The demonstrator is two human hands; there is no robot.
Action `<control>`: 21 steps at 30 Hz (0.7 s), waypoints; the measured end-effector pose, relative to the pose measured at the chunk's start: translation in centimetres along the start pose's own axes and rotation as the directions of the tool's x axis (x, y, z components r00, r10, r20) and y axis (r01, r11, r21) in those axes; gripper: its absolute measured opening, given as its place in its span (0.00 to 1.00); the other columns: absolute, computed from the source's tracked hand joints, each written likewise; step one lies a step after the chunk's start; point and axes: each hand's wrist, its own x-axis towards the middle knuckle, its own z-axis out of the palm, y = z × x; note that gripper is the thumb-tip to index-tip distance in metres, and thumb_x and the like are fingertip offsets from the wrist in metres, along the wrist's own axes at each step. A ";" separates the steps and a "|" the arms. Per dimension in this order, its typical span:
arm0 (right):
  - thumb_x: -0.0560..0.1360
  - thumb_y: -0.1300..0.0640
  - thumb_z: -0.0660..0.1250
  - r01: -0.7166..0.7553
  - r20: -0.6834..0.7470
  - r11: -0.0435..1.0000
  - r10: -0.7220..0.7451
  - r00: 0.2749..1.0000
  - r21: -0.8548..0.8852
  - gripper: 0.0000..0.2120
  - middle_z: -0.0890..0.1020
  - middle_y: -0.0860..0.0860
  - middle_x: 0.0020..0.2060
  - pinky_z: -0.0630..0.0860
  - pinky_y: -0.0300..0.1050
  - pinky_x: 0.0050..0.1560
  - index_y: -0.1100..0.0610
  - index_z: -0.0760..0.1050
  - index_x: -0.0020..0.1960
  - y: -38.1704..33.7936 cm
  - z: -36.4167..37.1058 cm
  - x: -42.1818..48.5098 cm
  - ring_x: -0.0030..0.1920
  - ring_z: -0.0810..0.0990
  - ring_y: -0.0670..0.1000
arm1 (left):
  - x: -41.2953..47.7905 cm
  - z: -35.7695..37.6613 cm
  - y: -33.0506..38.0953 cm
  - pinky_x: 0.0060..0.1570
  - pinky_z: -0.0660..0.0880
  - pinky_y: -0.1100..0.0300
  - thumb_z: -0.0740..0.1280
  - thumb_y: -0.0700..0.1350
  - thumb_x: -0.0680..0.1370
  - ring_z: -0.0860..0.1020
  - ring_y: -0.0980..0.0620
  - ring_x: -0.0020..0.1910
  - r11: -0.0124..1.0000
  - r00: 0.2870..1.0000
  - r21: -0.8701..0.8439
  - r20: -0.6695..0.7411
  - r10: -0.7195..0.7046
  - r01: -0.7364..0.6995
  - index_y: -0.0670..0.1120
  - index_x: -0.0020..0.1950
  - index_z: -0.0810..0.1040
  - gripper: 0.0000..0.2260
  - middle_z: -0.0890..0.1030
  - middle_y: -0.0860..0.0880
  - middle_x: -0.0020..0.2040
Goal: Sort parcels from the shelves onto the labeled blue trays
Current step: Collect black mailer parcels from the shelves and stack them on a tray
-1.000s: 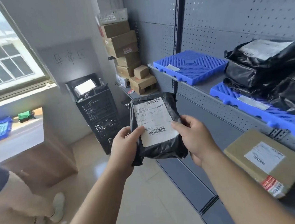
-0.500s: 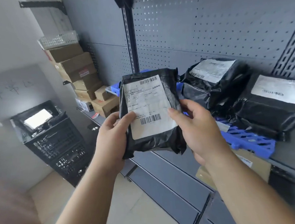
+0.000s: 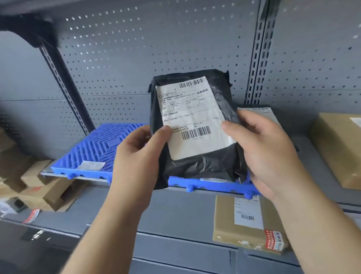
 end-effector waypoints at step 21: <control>0.78 0.55 0.70 -0.162 -0.307 0.985 0.137 0.942 -0.057 0.13 0.88 0.47 0.42 0.79 0.48 0.47 0.45 0.85 0.37 -1.7 -11.1 5.9 0.43 0.86 0.49 | 5.9 13.3 1.2 0.36 0.83 0.50 0.69 0.51 0.79 0.85 0.50 0.34 0.907 0.936 0.383 0.350 0.032 -0.174 0.51 0.52 0.85 0.07 0.87 0.54 0.38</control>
